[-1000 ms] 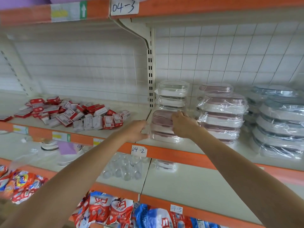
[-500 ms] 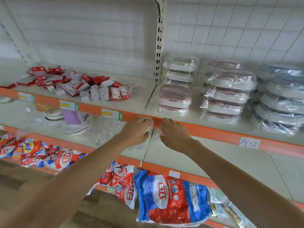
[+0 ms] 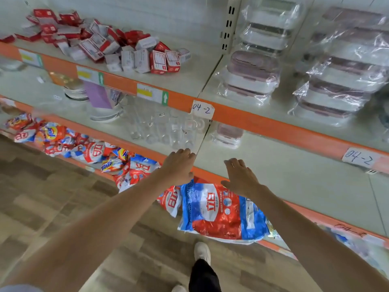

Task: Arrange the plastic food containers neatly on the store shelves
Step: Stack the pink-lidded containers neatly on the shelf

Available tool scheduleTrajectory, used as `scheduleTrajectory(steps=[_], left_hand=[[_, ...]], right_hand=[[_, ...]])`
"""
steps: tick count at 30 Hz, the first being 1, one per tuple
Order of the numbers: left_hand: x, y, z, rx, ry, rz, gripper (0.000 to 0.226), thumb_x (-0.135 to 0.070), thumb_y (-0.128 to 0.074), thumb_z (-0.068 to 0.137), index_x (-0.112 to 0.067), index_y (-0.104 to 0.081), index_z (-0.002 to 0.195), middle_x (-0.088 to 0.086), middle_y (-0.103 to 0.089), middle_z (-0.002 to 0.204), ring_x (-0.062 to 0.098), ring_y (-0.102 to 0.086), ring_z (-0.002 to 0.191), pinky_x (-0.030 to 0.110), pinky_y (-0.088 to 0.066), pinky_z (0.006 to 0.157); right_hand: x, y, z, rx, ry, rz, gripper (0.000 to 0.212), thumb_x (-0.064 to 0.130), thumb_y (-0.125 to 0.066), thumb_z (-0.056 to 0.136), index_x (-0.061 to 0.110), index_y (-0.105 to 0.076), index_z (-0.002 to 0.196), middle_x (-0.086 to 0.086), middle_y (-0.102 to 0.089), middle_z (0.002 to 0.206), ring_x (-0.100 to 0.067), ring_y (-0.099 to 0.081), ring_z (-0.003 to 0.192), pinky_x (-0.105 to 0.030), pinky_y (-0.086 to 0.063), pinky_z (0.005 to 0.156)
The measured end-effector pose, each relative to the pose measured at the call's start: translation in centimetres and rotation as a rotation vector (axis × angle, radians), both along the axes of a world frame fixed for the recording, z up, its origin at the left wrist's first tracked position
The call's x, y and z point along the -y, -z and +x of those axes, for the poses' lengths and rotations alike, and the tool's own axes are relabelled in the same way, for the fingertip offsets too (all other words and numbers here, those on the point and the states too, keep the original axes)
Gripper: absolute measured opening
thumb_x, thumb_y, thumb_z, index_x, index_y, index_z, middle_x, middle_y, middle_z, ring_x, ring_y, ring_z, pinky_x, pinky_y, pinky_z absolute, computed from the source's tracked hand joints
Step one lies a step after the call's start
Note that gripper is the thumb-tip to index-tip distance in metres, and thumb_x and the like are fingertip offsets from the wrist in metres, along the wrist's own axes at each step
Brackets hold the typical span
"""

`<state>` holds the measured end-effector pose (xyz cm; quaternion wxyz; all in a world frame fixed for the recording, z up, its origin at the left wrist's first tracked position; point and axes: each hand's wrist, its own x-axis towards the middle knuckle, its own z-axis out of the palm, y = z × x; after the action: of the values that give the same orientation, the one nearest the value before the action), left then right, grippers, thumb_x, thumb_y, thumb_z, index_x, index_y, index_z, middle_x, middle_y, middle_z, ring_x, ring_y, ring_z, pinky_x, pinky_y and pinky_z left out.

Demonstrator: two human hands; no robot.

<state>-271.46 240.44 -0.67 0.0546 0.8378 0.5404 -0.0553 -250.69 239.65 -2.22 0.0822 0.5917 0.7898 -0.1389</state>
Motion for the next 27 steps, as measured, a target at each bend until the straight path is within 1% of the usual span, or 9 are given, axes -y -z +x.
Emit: scheduleTrajectory(steps=[3,8,13,16,18,21,23,25,27], left_hand=[[-0.9,2.9,1.0,0.056,-0.012,-0.047,0.044,-0.03,-0.054,0.089,-0.005,-0.043,0.124,0.01,-0.047,0.124,0.025,-0.048,0.113,0.034,-0.041,0.09],[-3.9,9.3,3.9,0.197,-0.078,-0.11,0.059,-0.029,-0.056,0.09,0.0,-0.034,0.136,0.013,-0.039,0.138,0.027,-0.042,0.126,0.039,-0.041,0.1],[-8.6,14.8,5.0,0.291,-0.126,-0.115,0.058,-0.027,-0.055,0.09,0.0,-0.032,0.136,0.014,-0.035,0.14,0.028,-0.04,0.125,0.04,-0.041,0.099],[-10.4,18.0,5.0,0.348,-0.142,-0.082,0.059,-0.027,-0.053,0.092,-0.002,-0.03,0.138,0.013,-0.035,0.141,0.027,-0.038,0.128,0.038,-0.038,0.102],[-11.1,19.8,5.0,0.396,-0.139,-0.051,0.063,-0.026,-0.053,0.092,-0.003,-0.025,0.143,0.012,-0.032,0.144,0.025,-0.036,0.131,0.035,-0.035,0.105],[-11.8,21.3,5.3,0.473,-0.138,-0.022,0.065,-0.025,-0.053,0.093,-0.004,-0.023,0.146,0.01,-0.032,0.146,0.023,-0.037,0.132,0.03,-0.032,0.105],[-11.9,21.7,5.5,0.506,-0.135,-0.019,0.063,-0.025,-0.054,0.093,-0.005,-0.024,0.145,0.01,-0.035,0.144,0.022,-0.039,0.13,0.028,-0.032,0.104],[-11.8,21.7,5.5,0.525,-0.134,-0.029,0.063,-0.025,-0.054,0.093,-0.005,-0.025,0.145,0.01,-0.037,0.143,0.022,-0.04,0.129,0.027,-0.033,0.104],[-11.7,21.4,5.4,0.532,-0.15,-0.056,0.063,-0.024,-0.054,0.093,-0.004,-0.025,0.145,0.011,-0.038,0.142,0.023,-0.041,0.128,0.028,-0.034,0.104]], right_hand=[[-1.2,3.1,0.6,-0.056,0.043,0.012,0.075,0.038,-0.058,0.09,0.009,-0.019,0.147,-0.008,-0.025,0.149,-0.025,-0.026,0.136,-0.038,-0.032,0.108],[-5.2,9.0,2.6,-0.098,0.13,0.034,0.083,0.041,-0.059,0.089,0.008,-0.012,0.149,-0.008,-0.015,0.155,-0.026,-0.016,0.142,-0.04,-0.026,0.113],[-12.1,13.9,4.5,-0.108,0.226,0.132,0.088,0.044,-0.058,0.089,0.006,-0.007,0.15,-0.008,-0.005,0.158,-0.025,-0.005,0.144,-0.04,-0.022,0.115],[-16.5,15.6,4.8,-0.135,0.247,0.229,0.091,0.045,-0.061,0.086,0.007,-0.007,0.149,-0.008,-0.003,0.157,-0.025,-0.003,0.144,-0.042,-0.023,0.113],[-19.3,16.2,5.0,-0.105,0.223,0.277,0.096,0.05,-0.061,0.085,0.009,-0.003,0.15,-0.007,0.005,0.158,-0.024,0.005,0.146,-0.044,-0.018,0.115],[-22.9,16.2,5.2,-0.065,0.225,0.231,0.104,0.058,-0.061,0.081,0.014,0.001,0.151,-0.005,0.012,0.158,-0.024,0.012,0.145,-0.045,-0.008,0.117],[-24.0,16.4,5.2,-0.089,0.252,0.205,0.1,0.056,-0.065,0.079,0.016,-0.008,0.15,-0.005,0.004,0.159,-0.025,0.008,0.146,-0.047,-0.01,0.117],[-24.0,16.7,5.0,-0.155,0.271,0.234,0.088,0.047,-0.069,0.078,0.017,-0.021,0.145,-0.006,-0.006,0.157,-0.025,0.0,0.145,-0.048,-0.017,0.116],[-23.0,16.8,4.8,-0.165,0.265,0.243,0.081,0.043,-0.069,0.08,0.017,-0.025,0.143,-0.007,-0.01,0.155,-0.025,-0.005,0.144,-0.049,-0.021,0.114]])
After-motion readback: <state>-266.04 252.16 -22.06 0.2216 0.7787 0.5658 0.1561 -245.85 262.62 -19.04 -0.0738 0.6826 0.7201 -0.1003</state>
